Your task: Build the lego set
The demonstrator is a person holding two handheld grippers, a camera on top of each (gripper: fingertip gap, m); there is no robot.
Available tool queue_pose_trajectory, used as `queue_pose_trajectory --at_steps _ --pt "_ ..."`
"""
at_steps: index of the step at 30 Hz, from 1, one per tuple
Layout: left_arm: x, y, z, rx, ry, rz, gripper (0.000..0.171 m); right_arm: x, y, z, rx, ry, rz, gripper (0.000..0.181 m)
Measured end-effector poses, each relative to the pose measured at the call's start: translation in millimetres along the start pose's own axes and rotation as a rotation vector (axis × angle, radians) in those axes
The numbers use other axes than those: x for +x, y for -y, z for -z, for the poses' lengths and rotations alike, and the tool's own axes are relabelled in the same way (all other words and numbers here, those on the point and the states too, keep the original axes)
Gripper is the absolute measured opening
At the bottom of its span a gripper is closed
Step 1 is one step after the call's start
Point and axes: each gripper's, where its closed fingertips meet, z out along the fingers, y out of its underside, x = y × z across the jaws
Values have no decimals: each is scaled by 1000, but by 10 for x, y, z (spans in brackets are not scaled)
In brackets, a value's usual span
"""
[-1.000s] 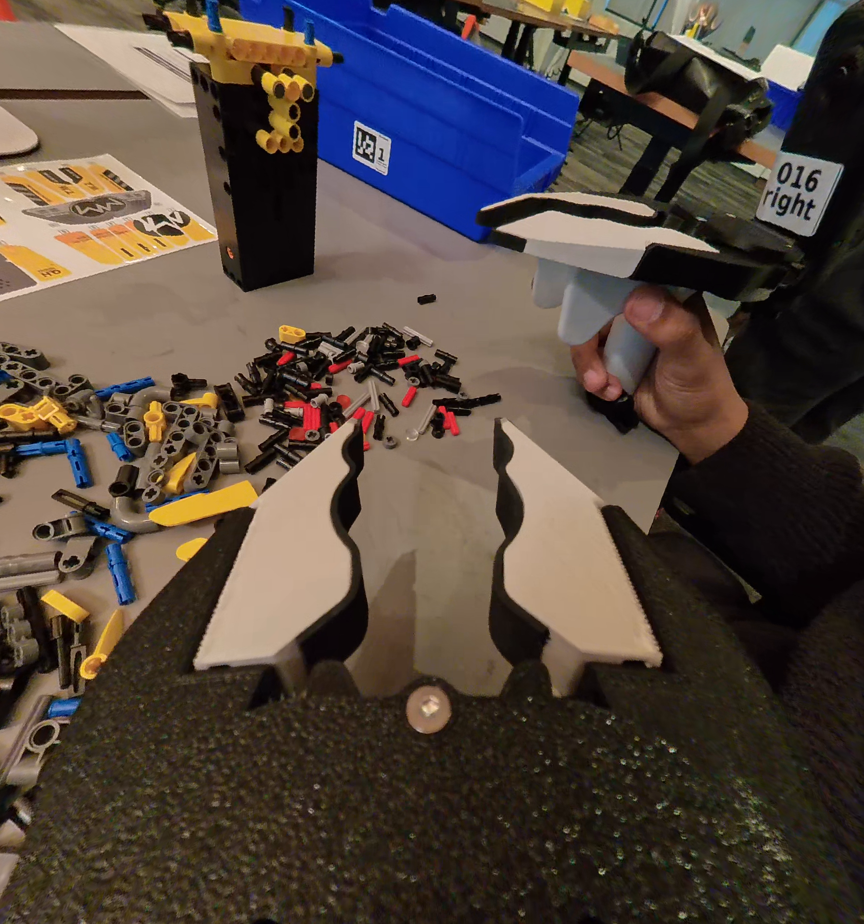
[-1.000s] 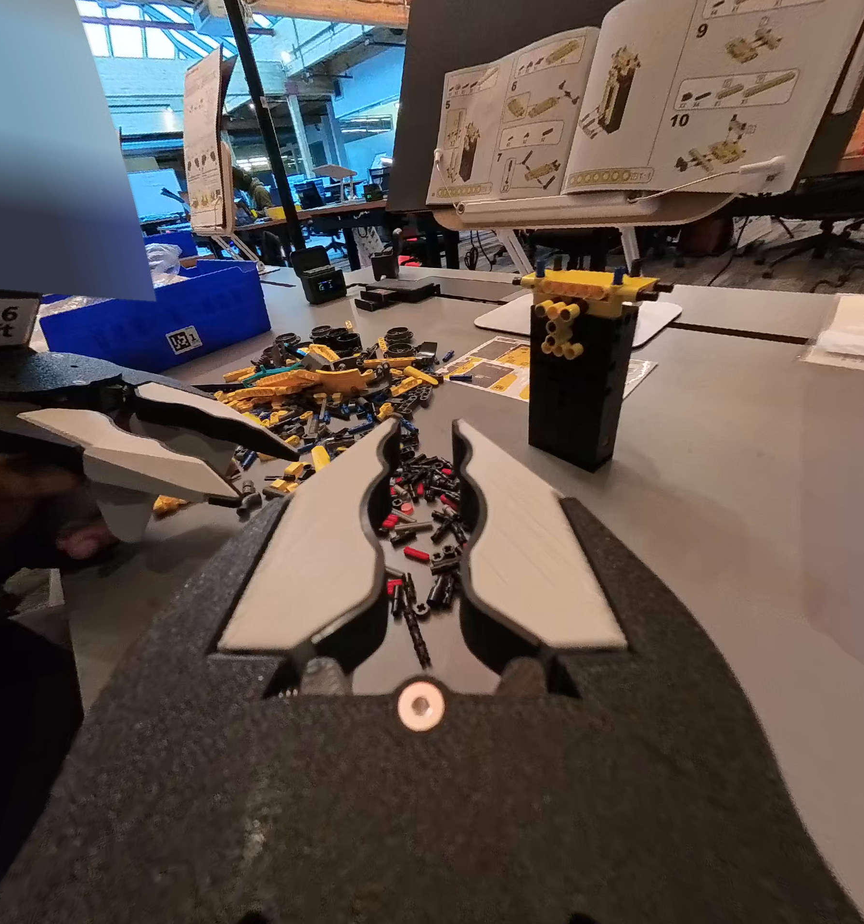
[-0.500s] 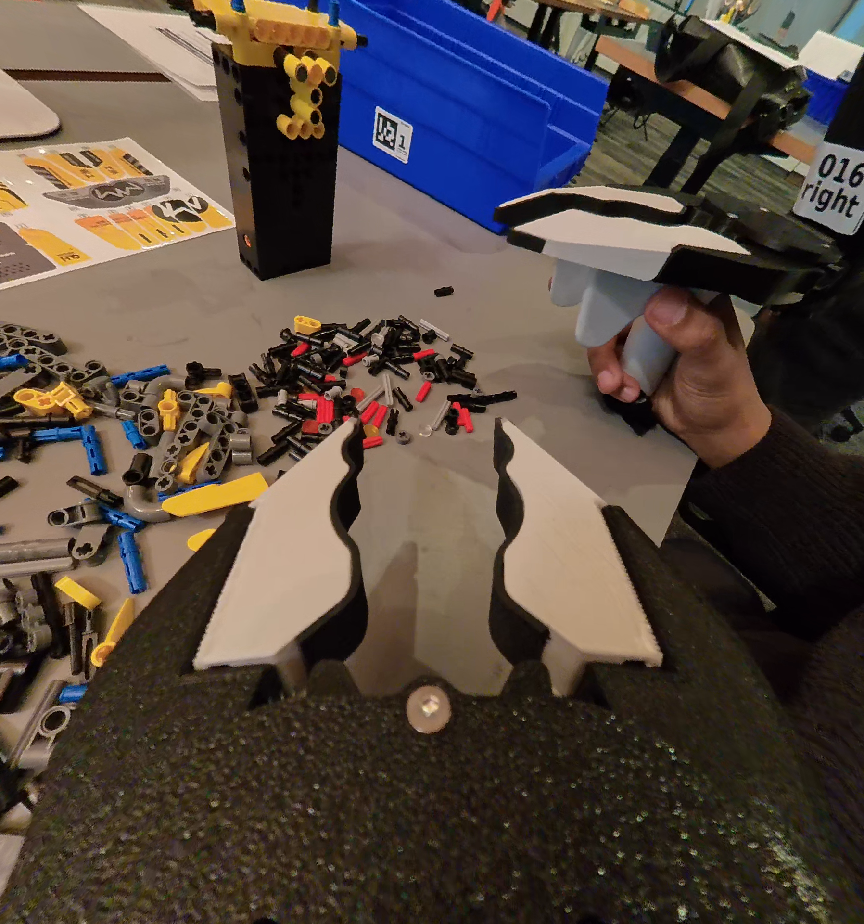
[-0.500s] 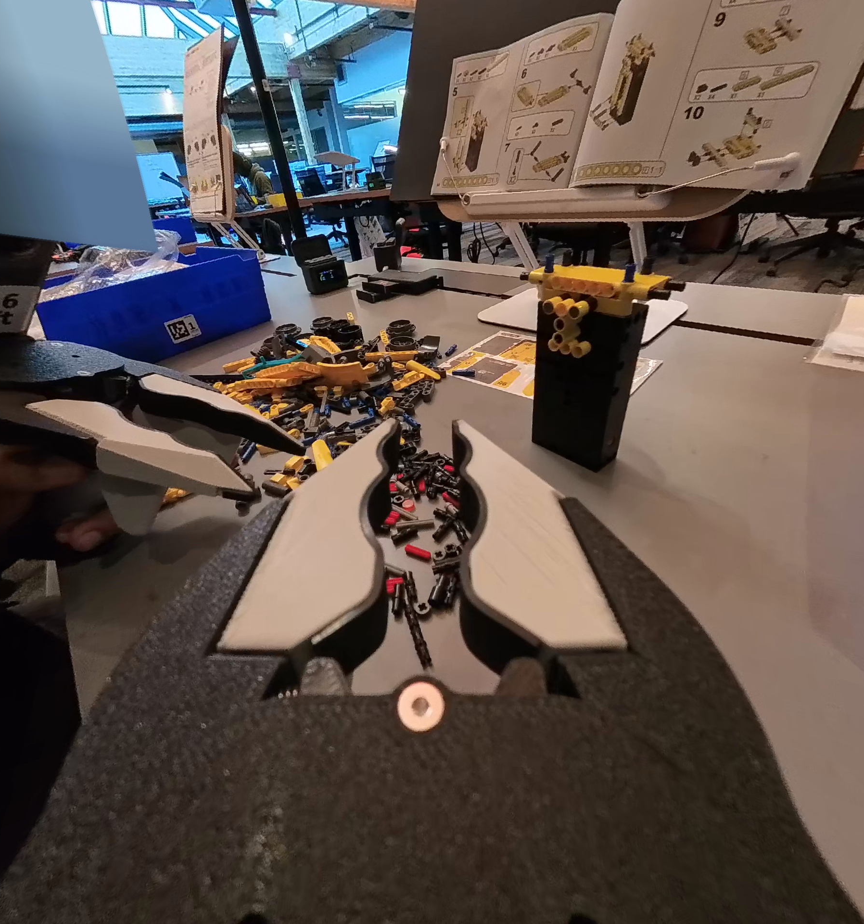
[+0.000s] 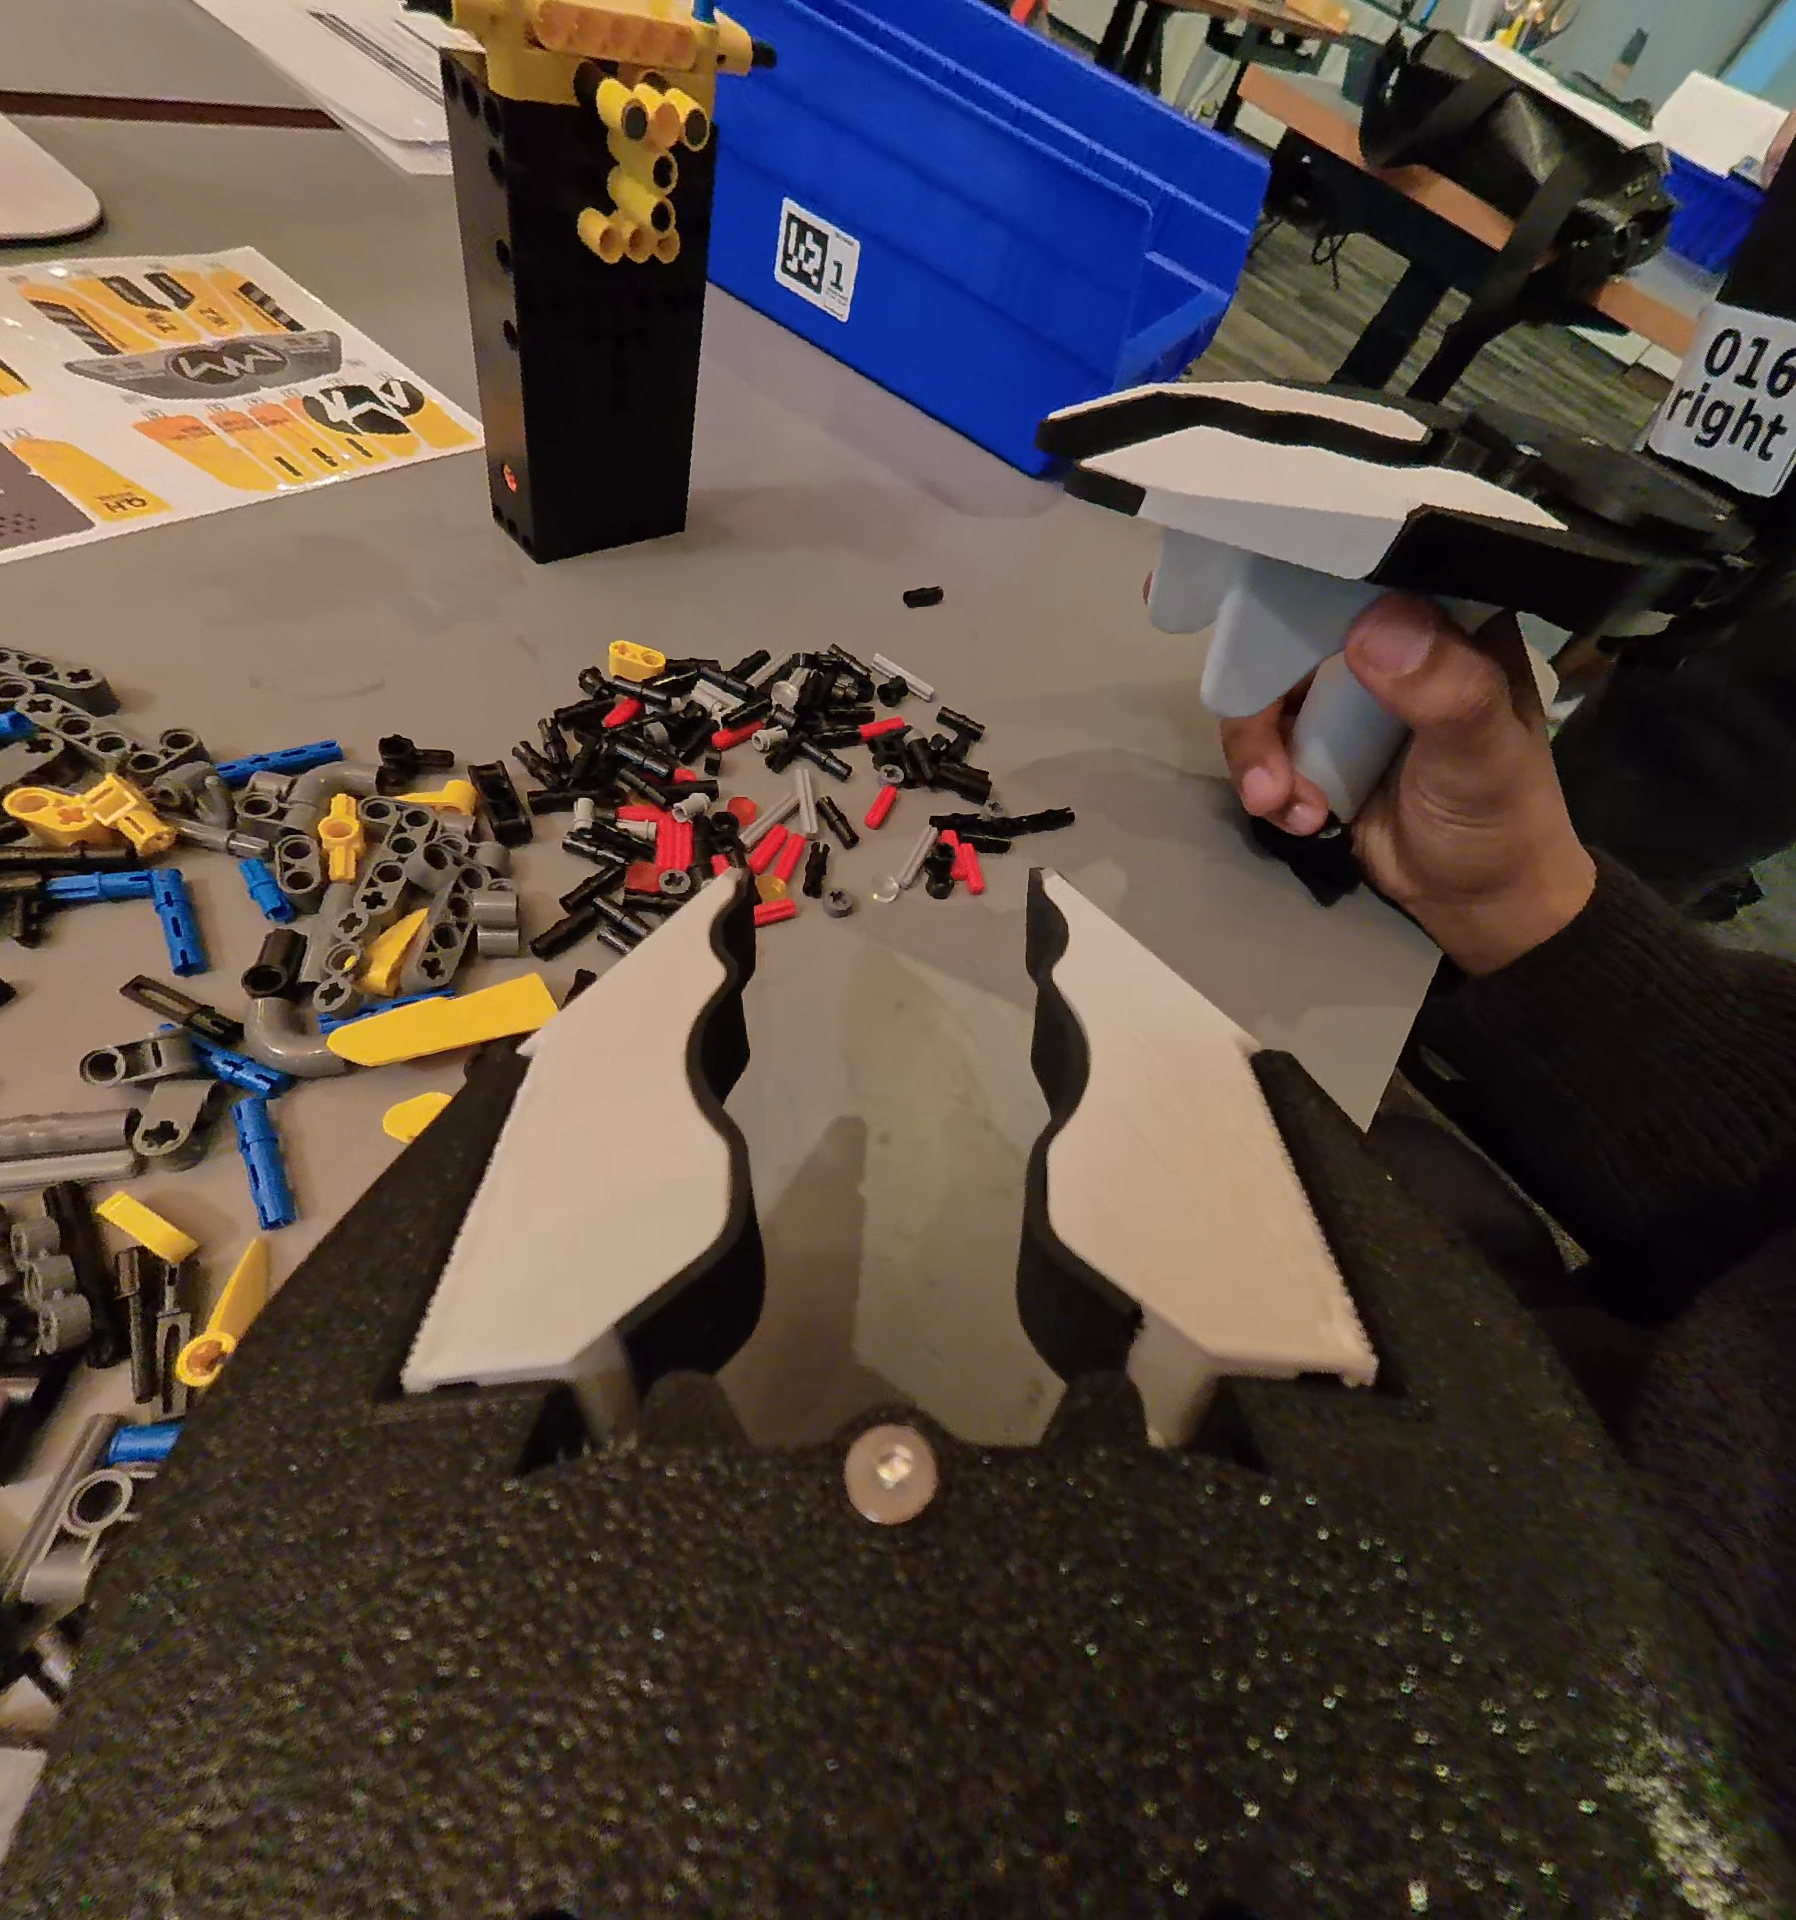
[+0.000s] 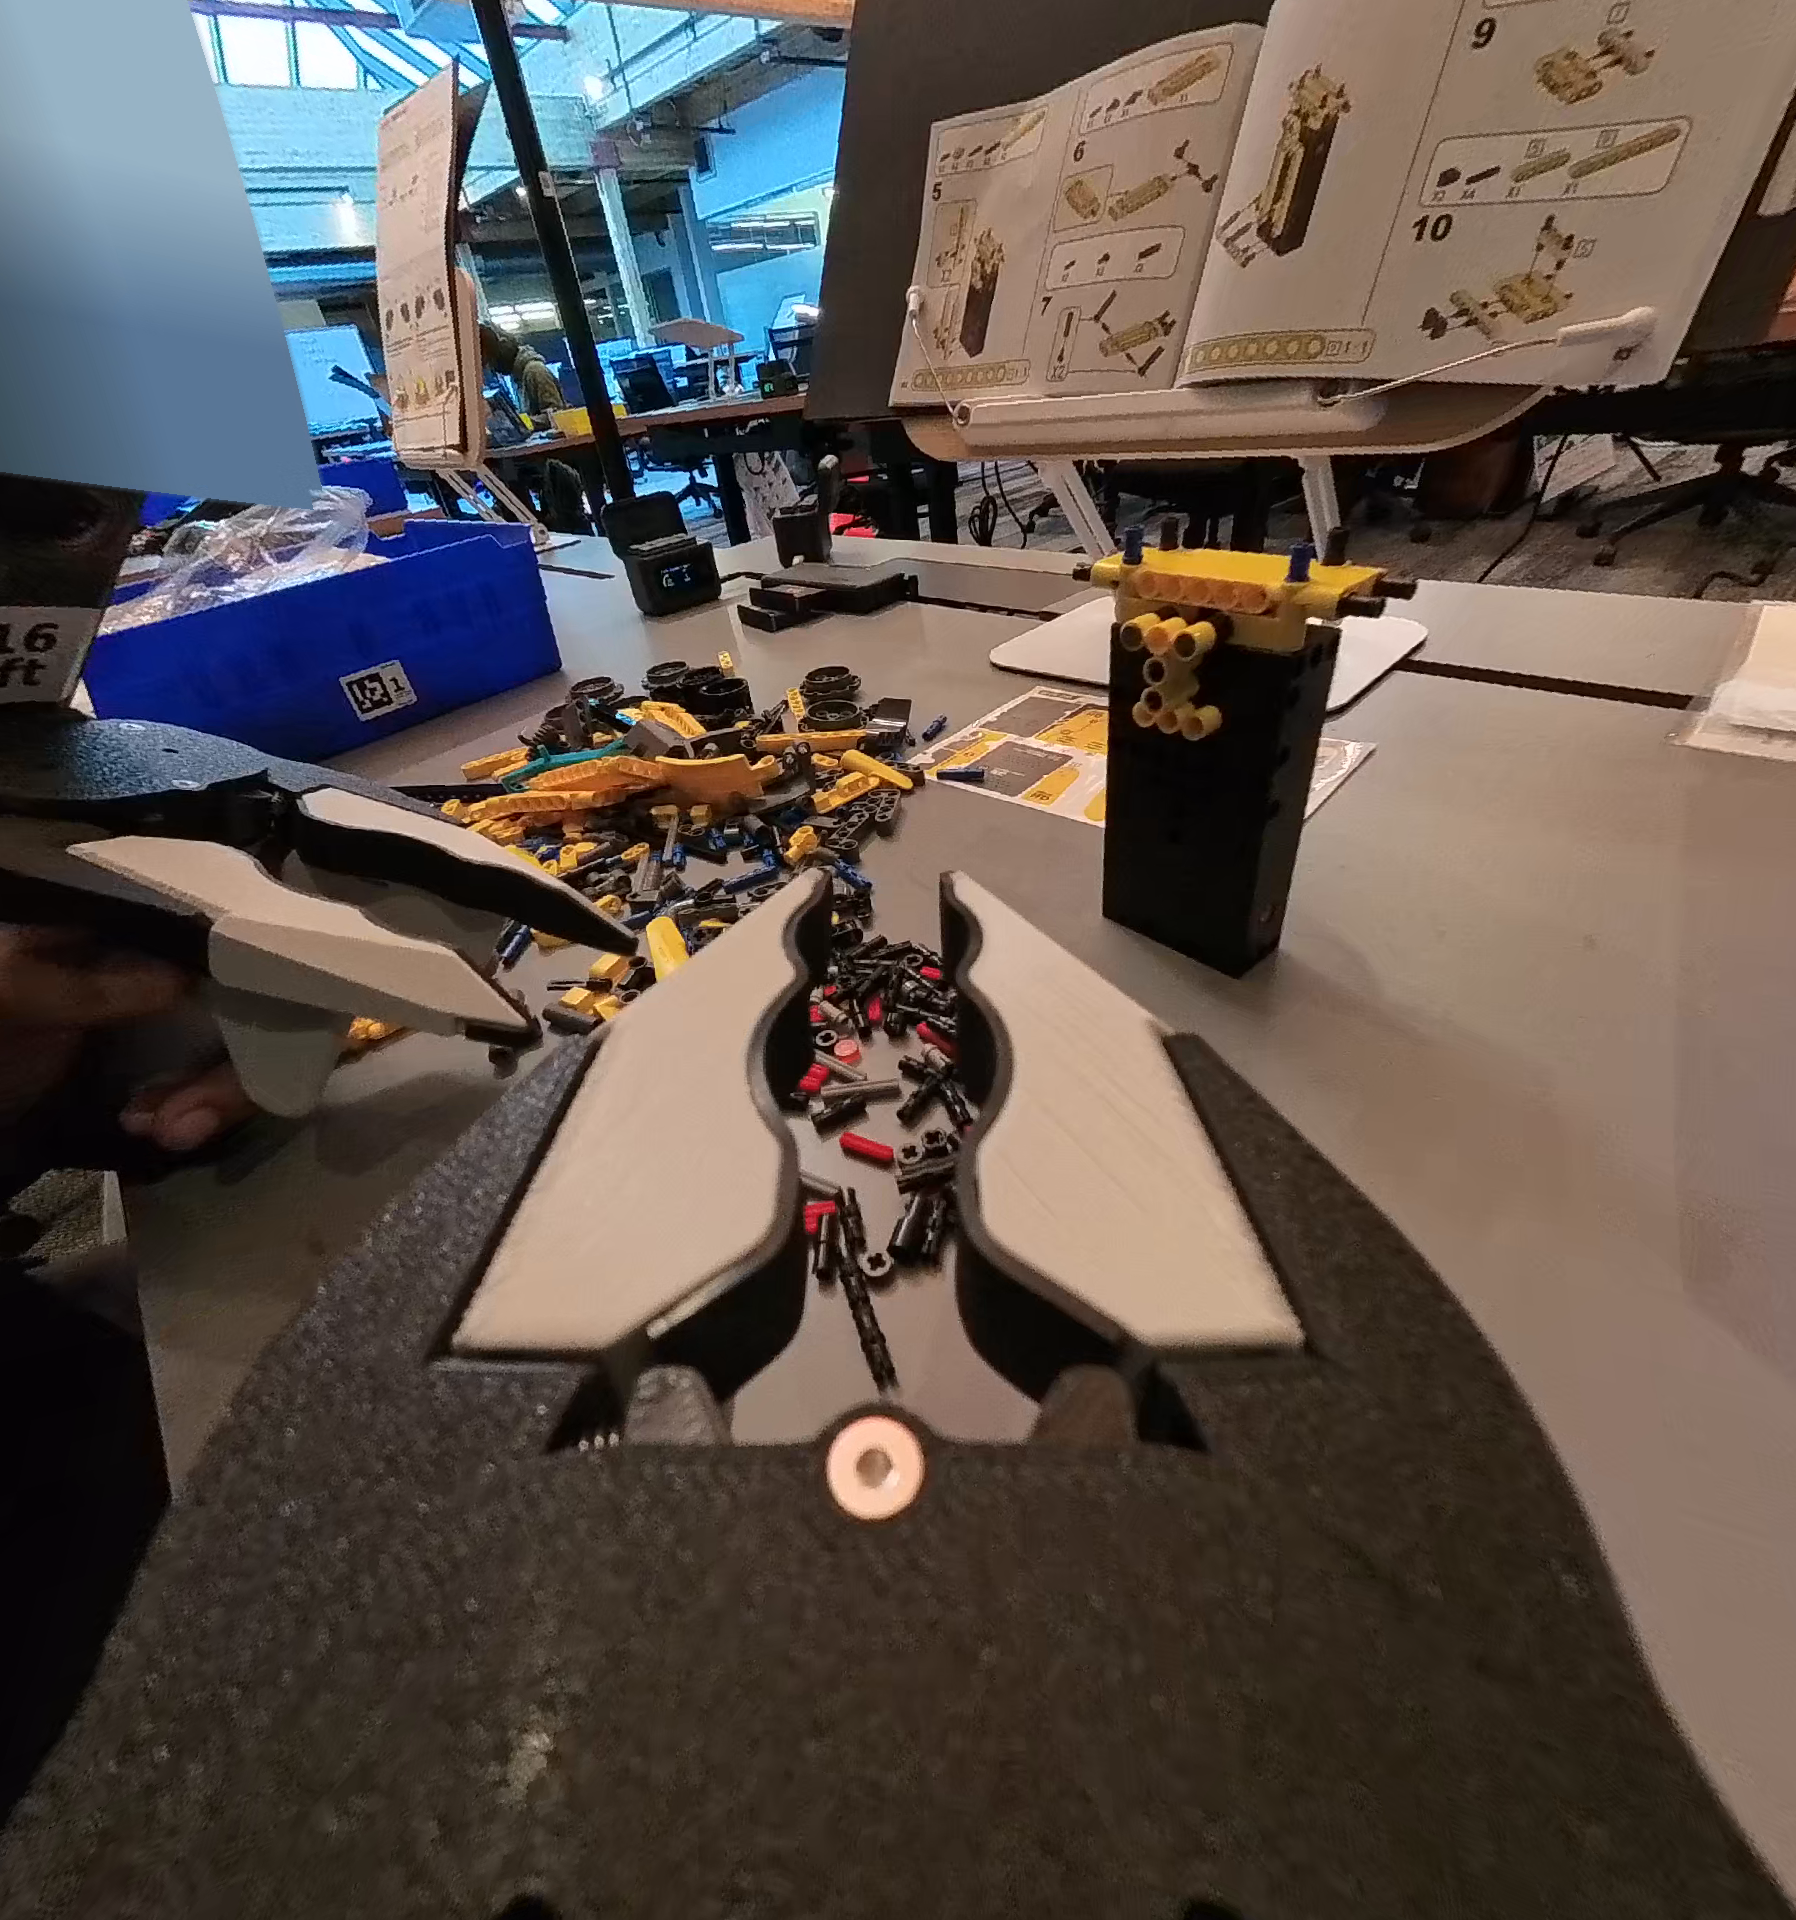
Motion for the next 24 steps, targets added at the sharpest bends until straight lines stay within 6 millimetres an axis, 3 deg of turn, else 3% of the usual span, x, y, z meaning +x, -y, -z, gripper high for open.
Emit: queue_pose_trajectory --at_steps 24 --pt "-27 13 9 10 -36 63 52 21 4 5 5 1 -23 20"
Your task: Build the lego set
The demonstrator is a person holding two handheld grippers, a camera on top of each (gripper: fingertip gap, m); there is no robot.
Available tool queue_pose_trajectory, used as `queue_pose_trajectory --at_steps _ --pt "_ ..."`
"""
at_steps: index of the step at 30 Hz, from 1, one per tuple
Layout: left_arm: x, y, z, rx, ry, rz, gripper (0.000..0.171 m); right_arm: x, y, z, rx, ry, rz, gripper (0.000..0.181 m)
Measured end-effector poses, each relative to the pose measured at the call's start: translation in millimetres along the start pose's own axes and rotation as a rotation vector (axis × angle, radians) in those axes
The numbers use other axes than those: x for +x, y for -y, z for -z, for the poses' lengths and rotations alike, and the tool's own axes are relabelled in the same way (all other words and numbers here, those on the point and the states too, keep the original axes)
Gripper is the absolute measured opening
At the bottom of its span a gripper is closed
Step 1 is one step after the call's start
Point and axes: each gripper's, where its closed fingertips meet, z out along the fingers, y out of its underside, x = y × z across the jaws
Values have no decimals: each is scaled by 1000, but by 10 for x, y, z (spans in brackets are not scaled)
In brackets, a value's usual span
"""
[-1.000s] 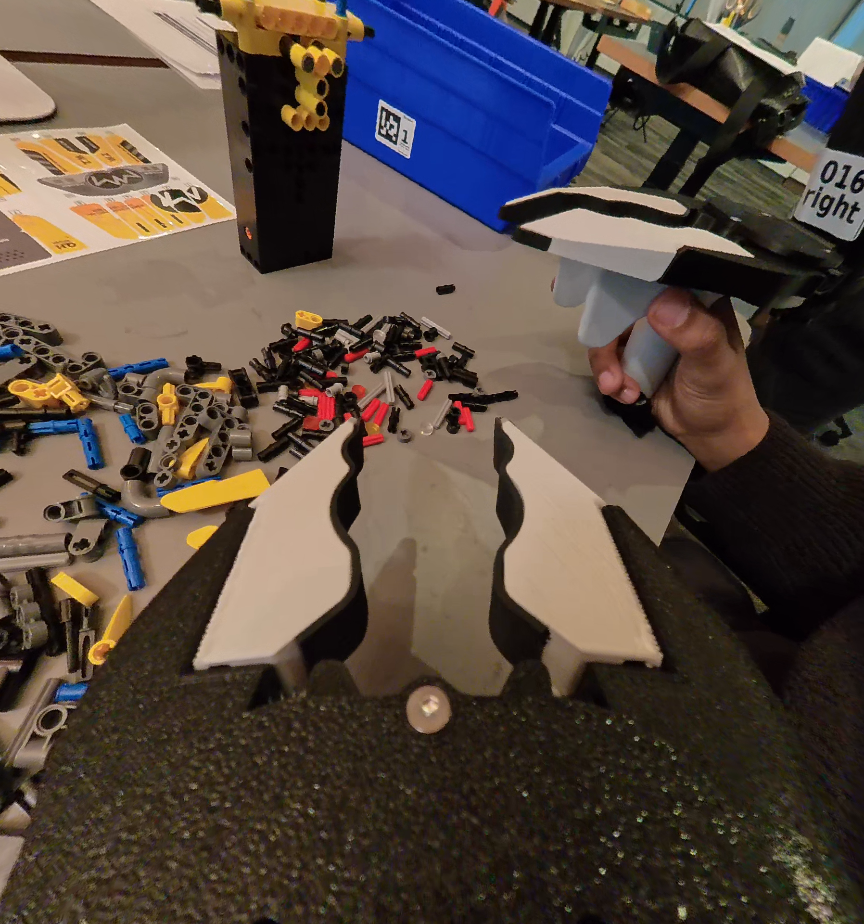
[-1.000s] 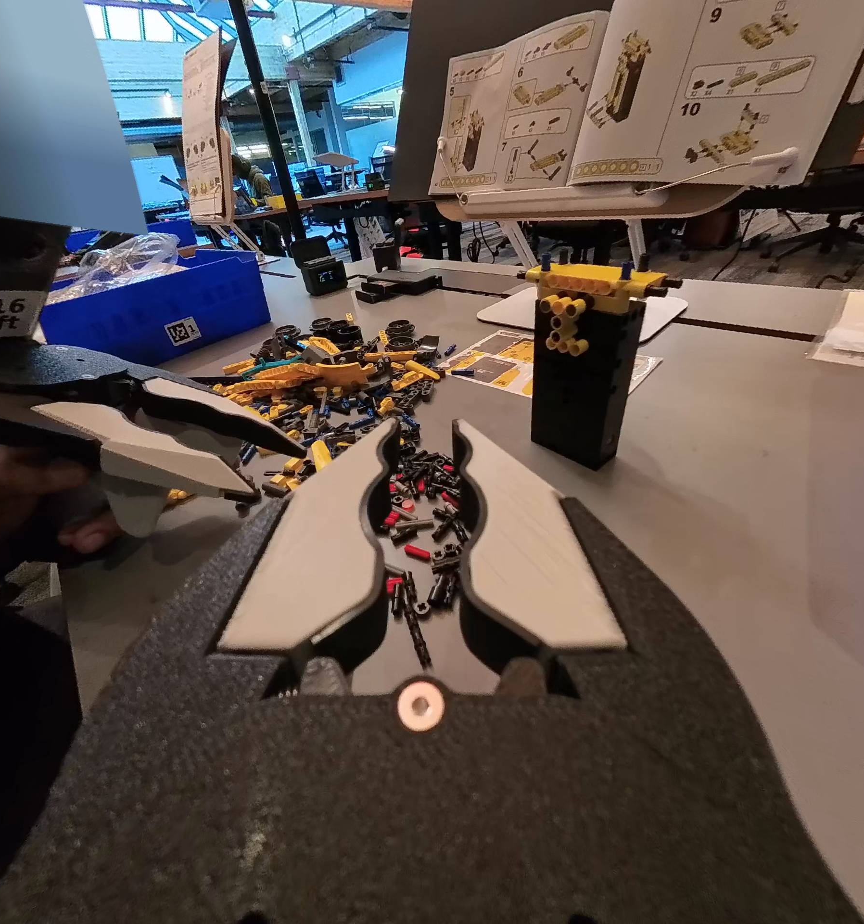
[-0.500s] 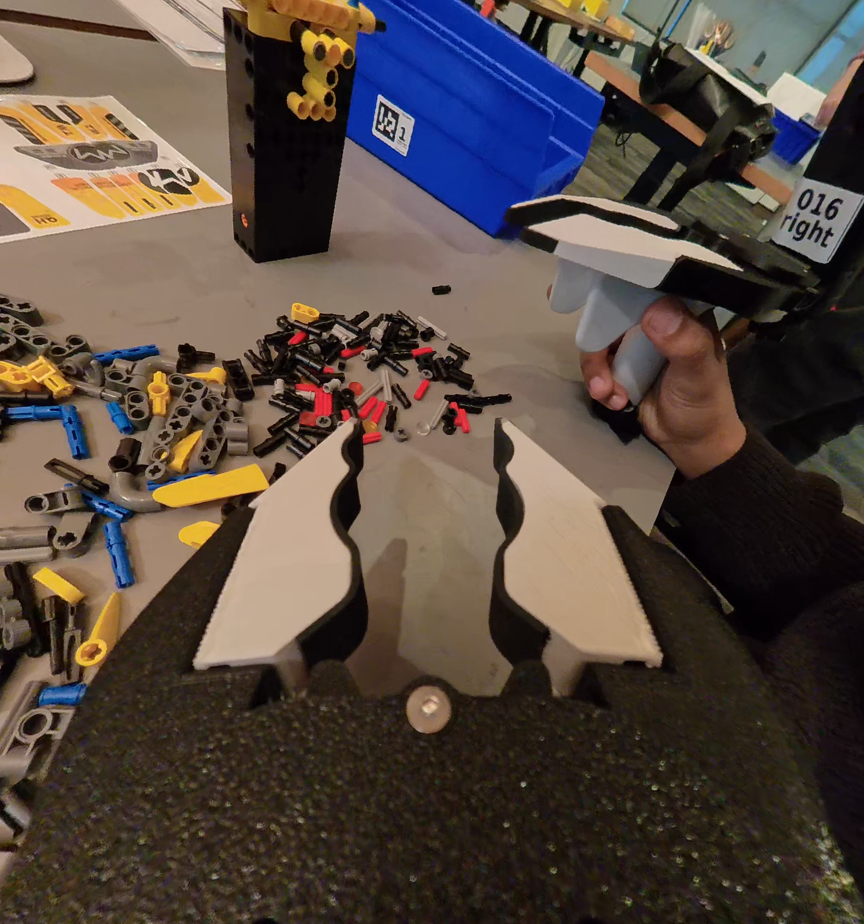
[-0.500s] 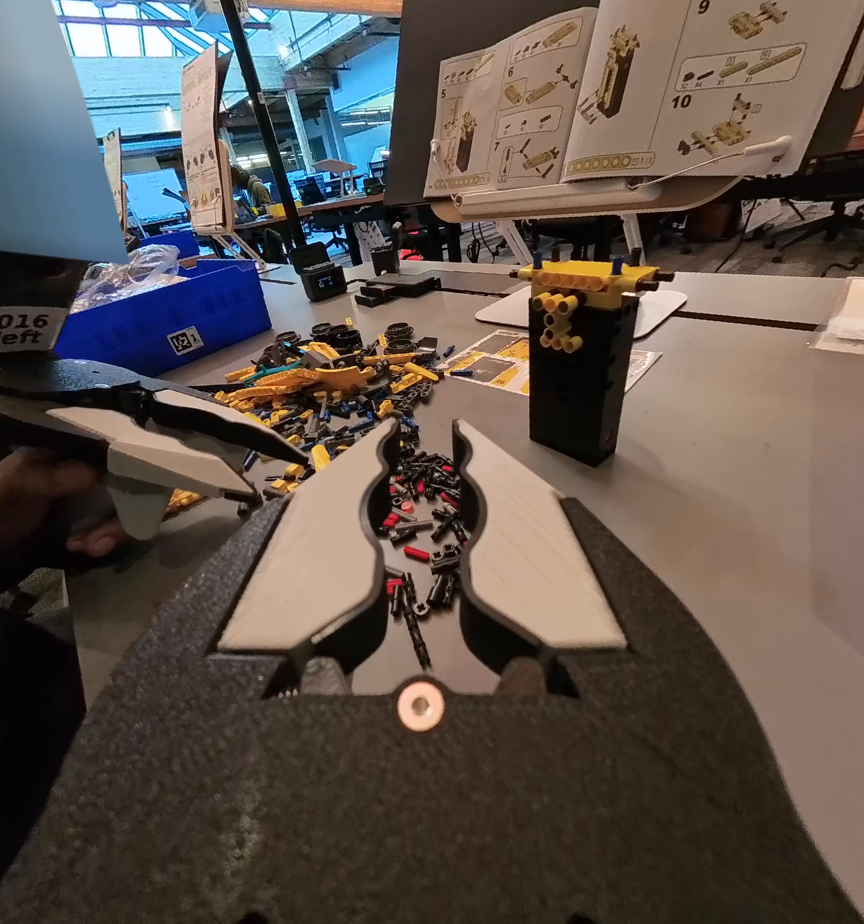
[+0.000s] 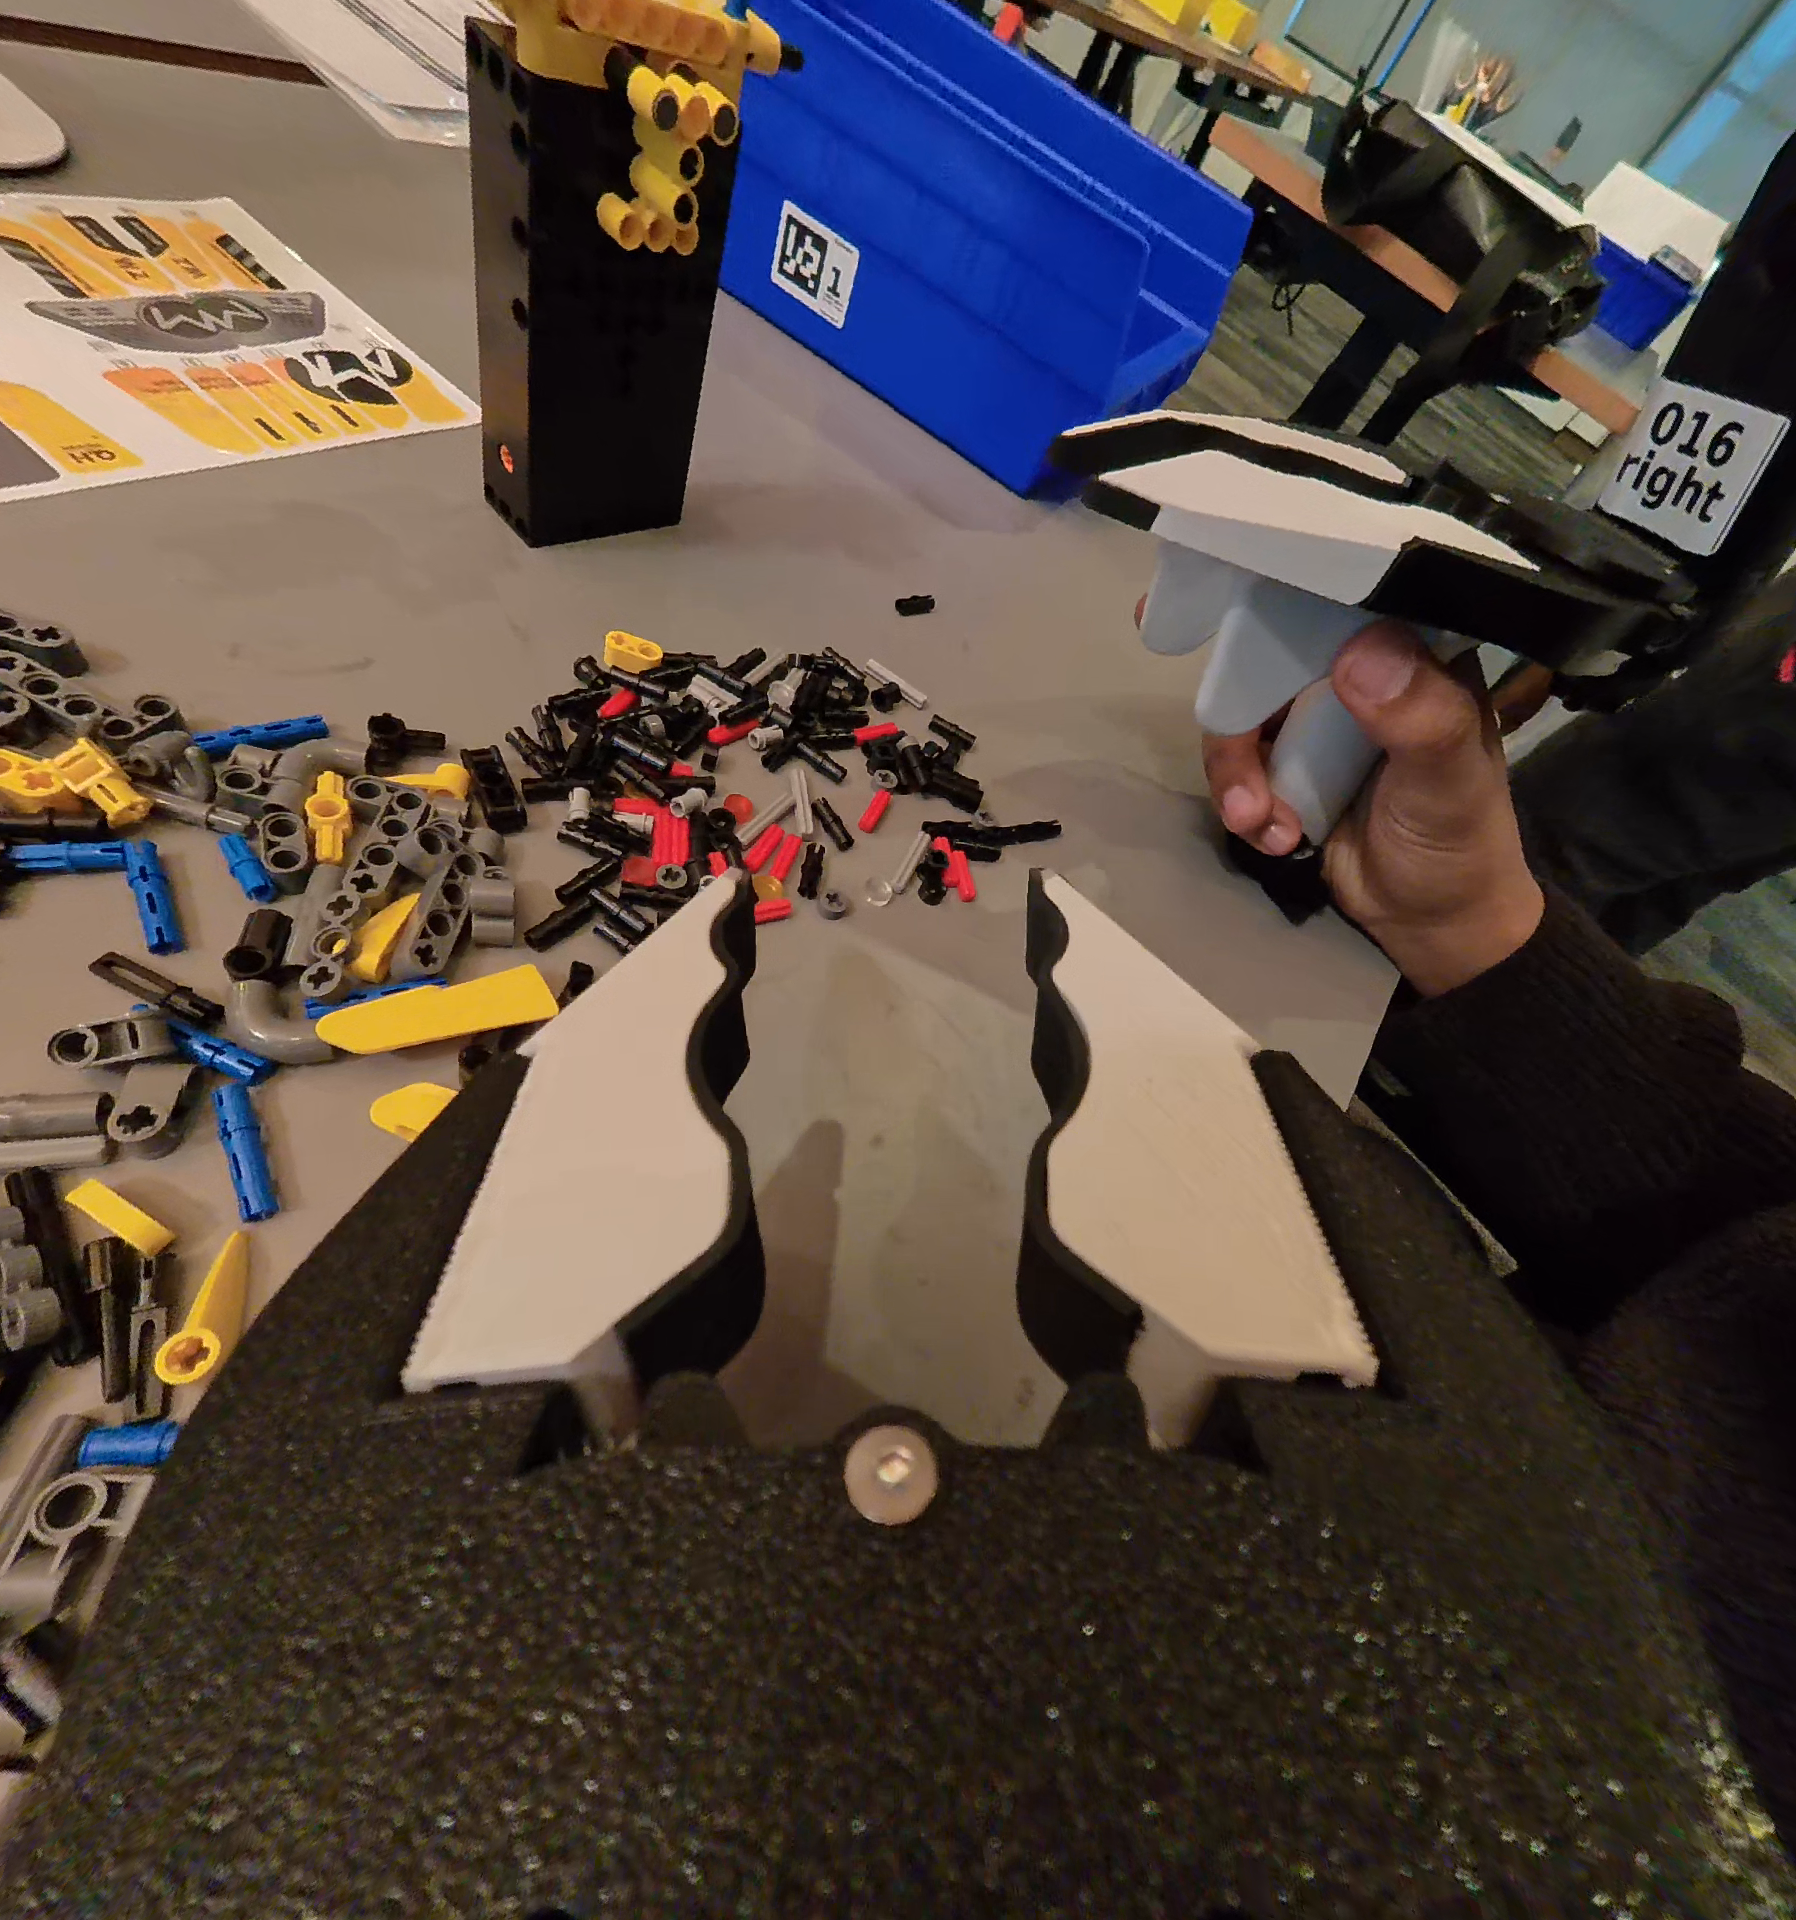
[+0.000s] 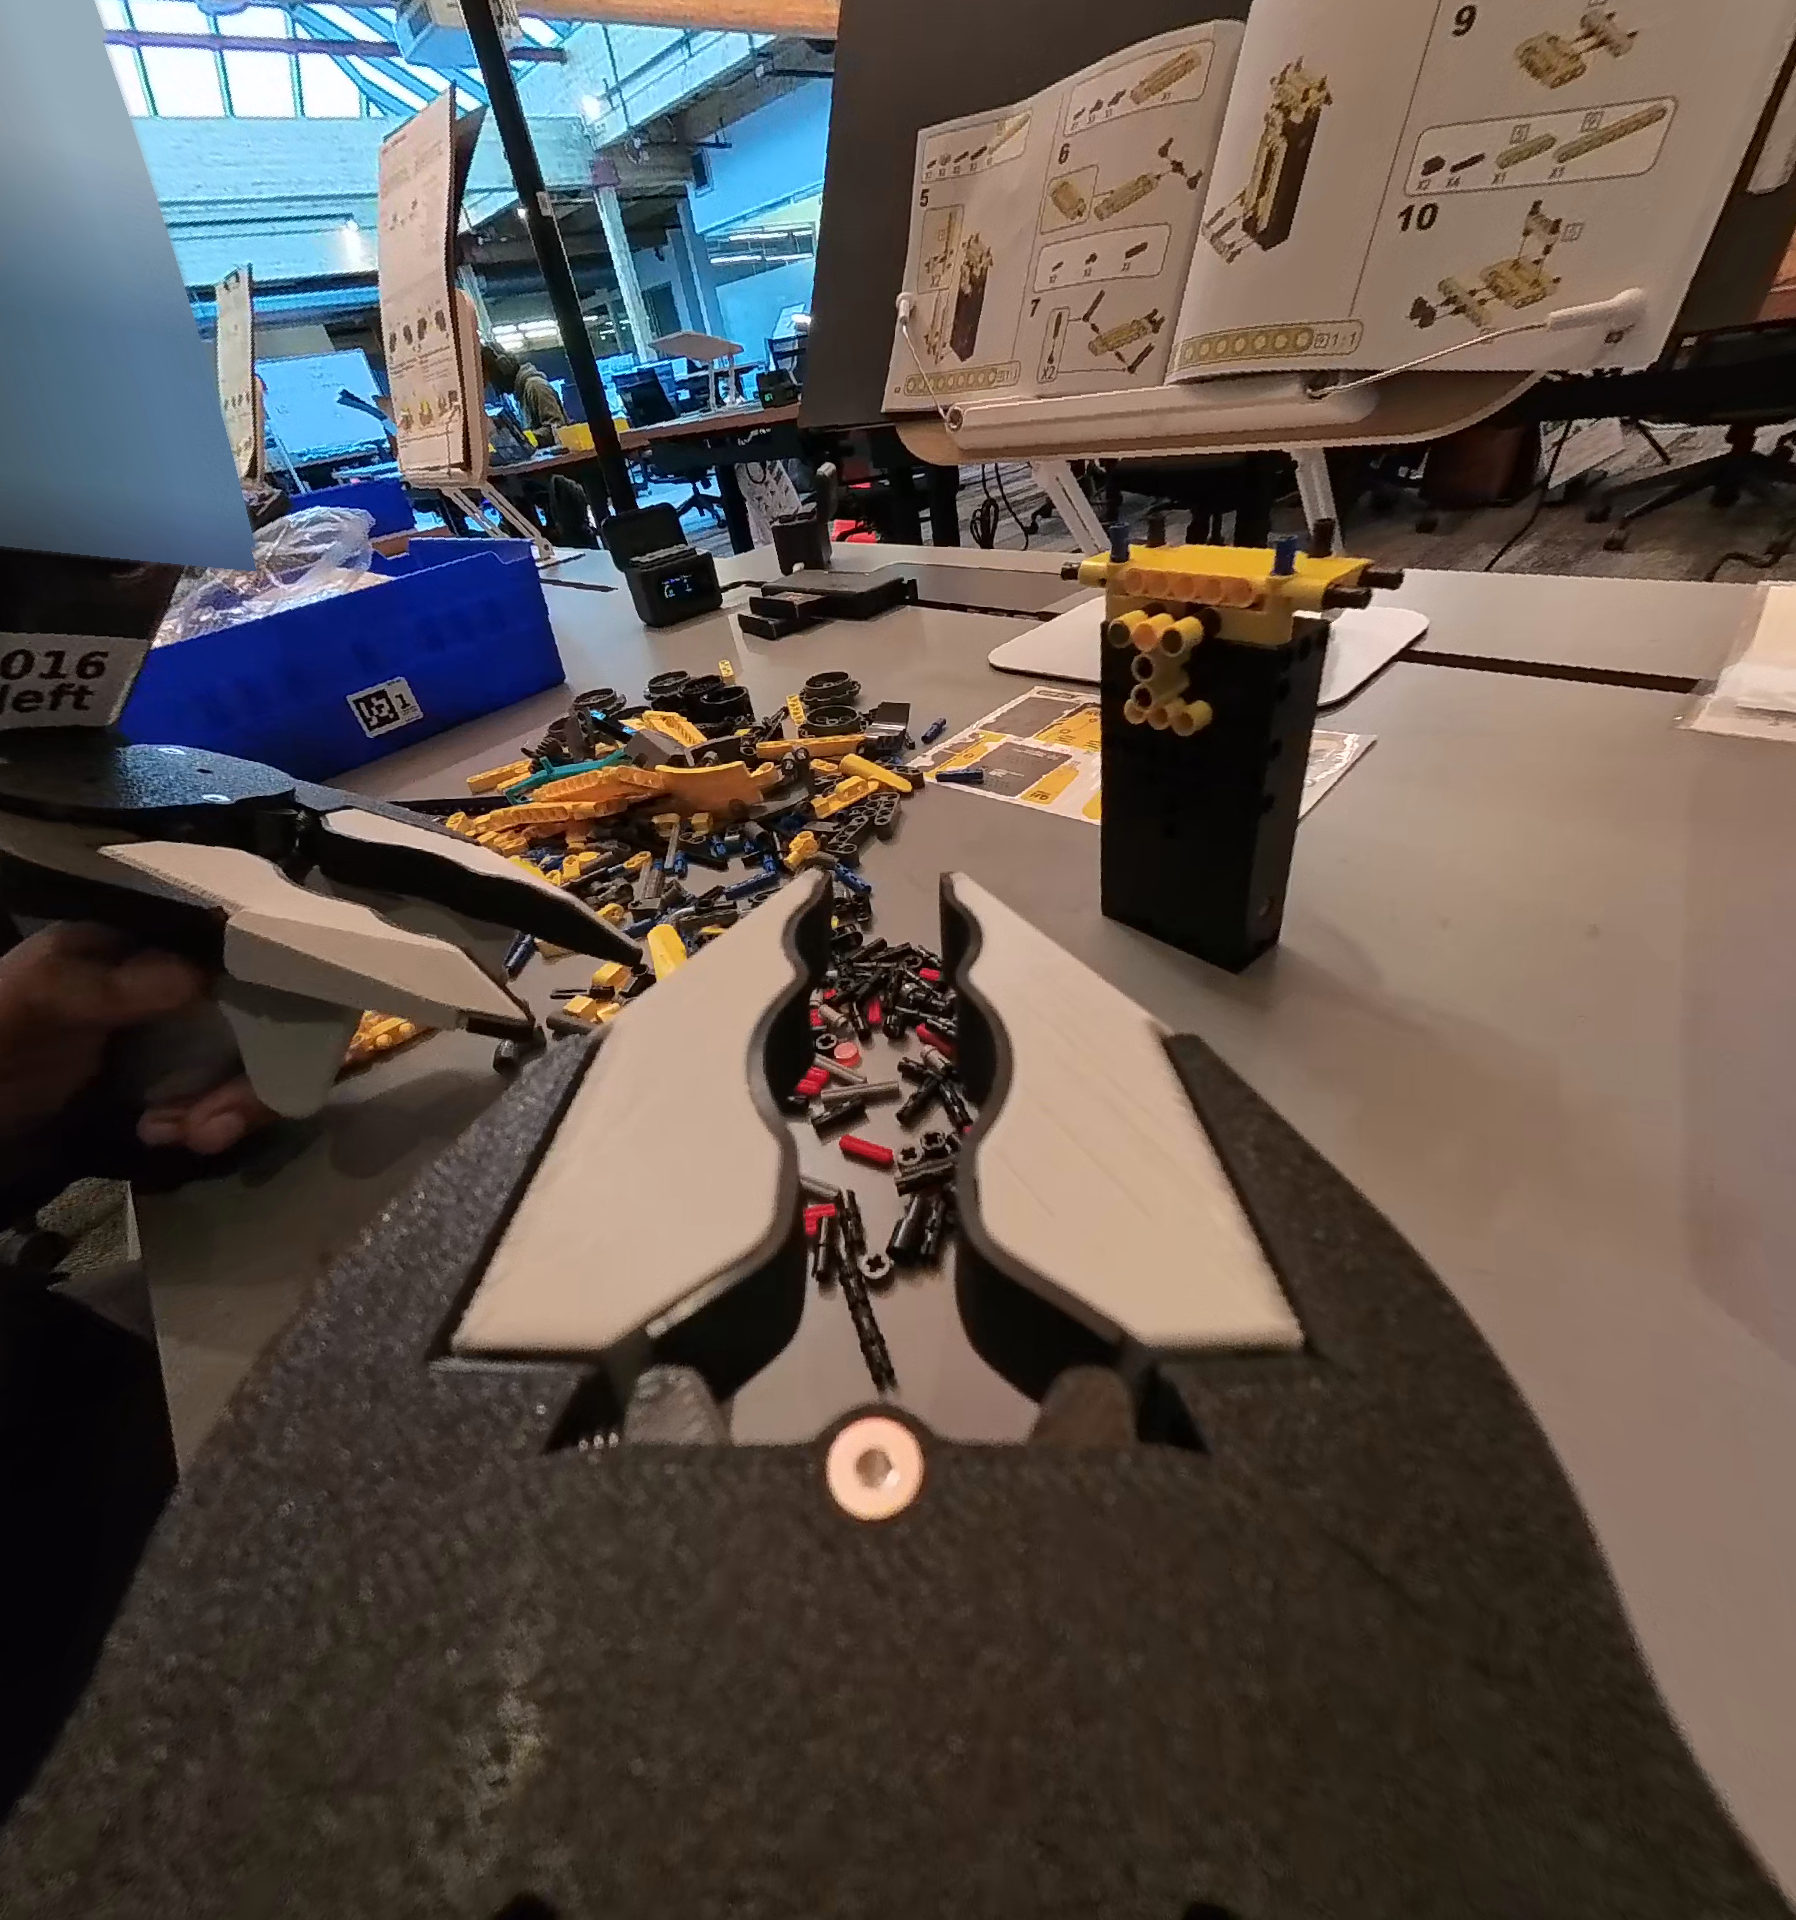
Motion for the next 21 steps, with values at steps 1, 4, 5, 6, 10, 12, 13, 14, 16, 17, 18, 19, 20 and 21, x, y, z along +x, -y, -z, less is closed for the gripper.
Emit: queue_pose_trajectory --at_steps 1,4,5,6,10,12,13,14,16,17,18,19,20,21 --pt "-10 -2 -3 -2 8 0 52 0 -2 -2 -2 0 0 20" --pt "-23 -145 -32 -114 49 -10 53 22 6 -23 1 5 -19 20" --pt "-14 -186 1 -154 59 -1 53 32 4 -36 -1 10 -29 20" --pt "-42 -173 67 -150 90 8 53 39 -1 -48 -5 15 -40 20" --pt "-468 -25 643 7 319 50 52 39 -18 -84 -21 31 -54 20" --pt "-865 -62 1055 36 491 97 52 16 -25 -93 -27 35 -38 20" --pt "-1059 -116 1261 36 572 122 52 2 -29 -97 -30 36 -26 20" --pt "-1234 -188 1453 28 647 151 52 -12 -33 -102 -33 37 -14 20" --pt "-1473 -329 1750 13 750 201 52 -33 -42 -109 -41 34 9 20" --pt "-1525 -370 1823 9 764 218 52 -40 -42 -109 -41 33 16 20" --pt "-1534 -395 1841 -2 753 227 51 -41 -41 -108 -39 33 19 20" --pt "-1522 -426 1830 -28 735 227 51 -39 -39 -107 -39 34 16 20" --pt "-1518 -471 1822 -67 734 222 50 -33 -38 -106 -38 35 9 20" --pt "-1529 -518 1826 -105 752 206 50 -27 -34 -104 -35 36 1 20"
